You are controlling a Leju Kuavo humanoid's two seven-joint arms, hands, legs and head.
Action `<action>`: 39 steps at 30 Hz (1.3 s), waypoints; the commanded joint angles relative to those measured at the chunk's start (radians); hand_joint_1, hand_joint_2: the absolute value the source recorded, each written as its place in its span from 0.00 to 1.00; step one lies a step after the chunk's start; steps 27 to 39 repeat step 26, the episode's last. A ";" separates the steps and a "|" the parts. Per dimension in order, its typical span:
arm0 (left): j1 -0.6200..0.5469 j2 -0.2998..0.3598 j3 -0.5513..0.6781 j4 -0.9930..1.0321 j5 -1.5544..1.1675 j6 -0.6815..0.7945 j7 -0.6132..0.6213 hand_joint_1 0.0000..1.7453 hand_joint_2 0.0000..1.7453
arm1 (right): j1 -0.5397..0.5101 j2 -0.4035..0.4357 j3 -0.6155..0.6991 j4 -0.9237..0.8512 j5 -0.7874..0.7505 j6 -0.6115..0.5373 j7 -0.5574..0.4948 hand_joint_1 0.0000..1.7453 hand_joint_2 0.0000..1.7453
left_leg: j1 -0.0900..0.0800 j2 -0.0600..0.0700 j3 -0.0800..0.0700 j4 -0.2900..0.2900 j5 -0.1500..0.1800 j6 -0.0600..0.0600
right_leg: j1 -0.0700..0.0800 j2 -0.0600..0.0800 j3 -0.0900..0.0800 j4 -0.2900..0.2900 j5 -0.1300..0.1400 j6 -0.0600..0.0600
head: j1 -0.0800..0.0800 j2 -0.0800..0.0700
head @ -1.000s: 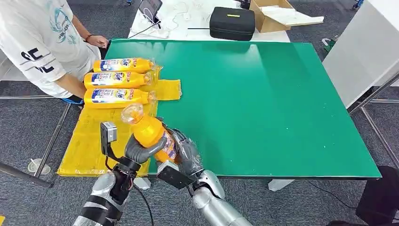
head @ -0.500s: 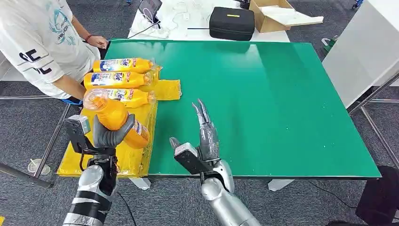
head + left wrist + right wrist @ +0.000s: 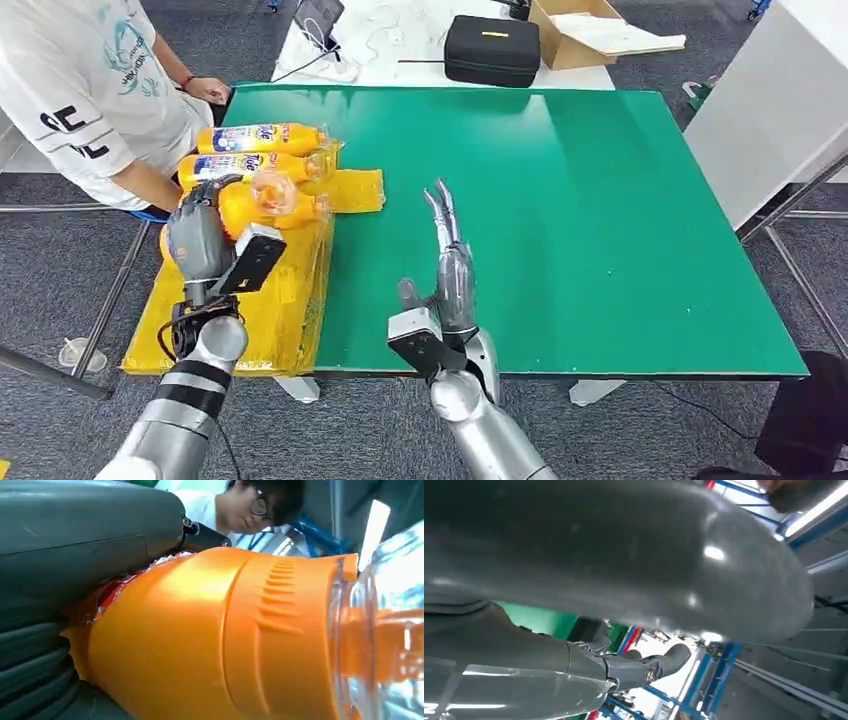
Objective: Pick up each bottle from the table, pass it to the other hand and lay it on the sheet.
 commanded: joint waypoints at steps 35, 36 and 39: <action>-0.252 0.199 -0.245 0.550 -0.353 -0.352 0.078 1.00 1.00 | -0.042 -0.051 0.110 0.033 -0.086 0.114 -0.020 0.00 0.00 | 0.000 0.003 0.003 0.000 -0.001 0.001 | 0.001 0.001 0.003 0.000 -0.001 -0.002 | 0.000 0.000; -0.252 0.199 -0.245 0.550 -0.353 -0.352 0.078 1.00 1.00 | -0.042 -0.051 0.110 0.033 -0.086 0.114 -0.020 0.00 0.00 | 0.000 0.003 0.003 0.000 -0.001 0.001 | 0.001 0.001 0.003 0.000 -0.001 -0.002 | 0.000 0.000; -0.252 0.199 -0.245 0.550 -0.353 -0.352 0.078 1.00 1.00 | -0.042 -0.051 0.110 0.033 -0.086 0.114 -0.020 0.00 0.00 | 0.000 0.003 0.003 0.000 -0.001 0.001 | 0.001 0.001 0.003 0.000 -0.001 -0.002 | 0.000 0.000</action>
